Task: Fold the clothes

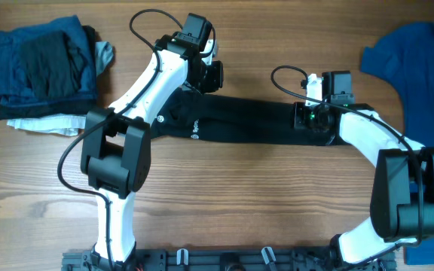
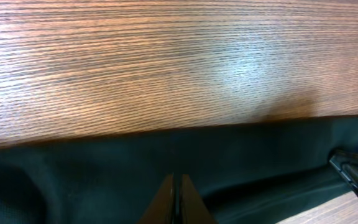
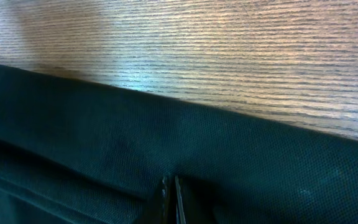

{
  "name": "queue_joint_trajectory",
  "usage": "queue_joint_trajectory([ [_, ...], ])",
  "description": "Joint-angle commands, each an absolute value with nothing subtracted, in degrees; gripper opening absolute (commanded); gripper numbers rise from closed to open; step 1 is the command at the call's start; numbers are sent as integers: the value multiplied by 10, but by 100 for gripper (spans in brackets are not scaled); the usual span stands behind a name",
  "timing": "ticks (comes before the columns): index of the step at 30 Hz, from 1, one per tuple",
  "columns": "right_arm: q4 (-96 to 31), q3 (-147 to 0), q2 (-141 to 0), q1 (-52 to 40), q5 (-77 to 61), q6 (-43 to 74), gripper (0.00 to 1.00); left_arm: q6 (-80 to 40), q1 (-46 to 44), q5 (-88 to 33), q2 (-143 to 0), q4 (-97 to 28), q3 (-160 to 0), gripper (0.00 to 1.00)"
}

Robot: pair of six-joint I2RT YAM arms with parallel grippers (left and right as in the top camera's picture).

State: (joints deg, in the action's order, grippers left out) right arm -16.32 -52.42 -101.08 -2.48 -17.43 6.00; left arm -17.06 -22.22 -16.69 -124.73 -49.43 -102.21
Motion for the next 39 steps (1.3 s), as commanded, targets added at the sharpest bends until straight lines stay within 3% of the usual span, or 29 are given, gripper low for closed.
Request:
queue_joint_trajectory([
  [1, -166, -520, -1019, -25, -163, 81, 4, -170, -227, -151, -1257, -491, -1009, 5],
  [13, -332, -526, -1011, -25, -169, 109, 4, -170, -228, -152, -1257, -517, -983, 4],
  [29, -453, -571, -934, -25, -191, 107, 4, -170, -227, -152, -1257, -510, -983, 4],
  [39, -298, -517, -934, -26, -83, 115, 4, -170, -227, -152, -1257, -494, -983, 4],
])
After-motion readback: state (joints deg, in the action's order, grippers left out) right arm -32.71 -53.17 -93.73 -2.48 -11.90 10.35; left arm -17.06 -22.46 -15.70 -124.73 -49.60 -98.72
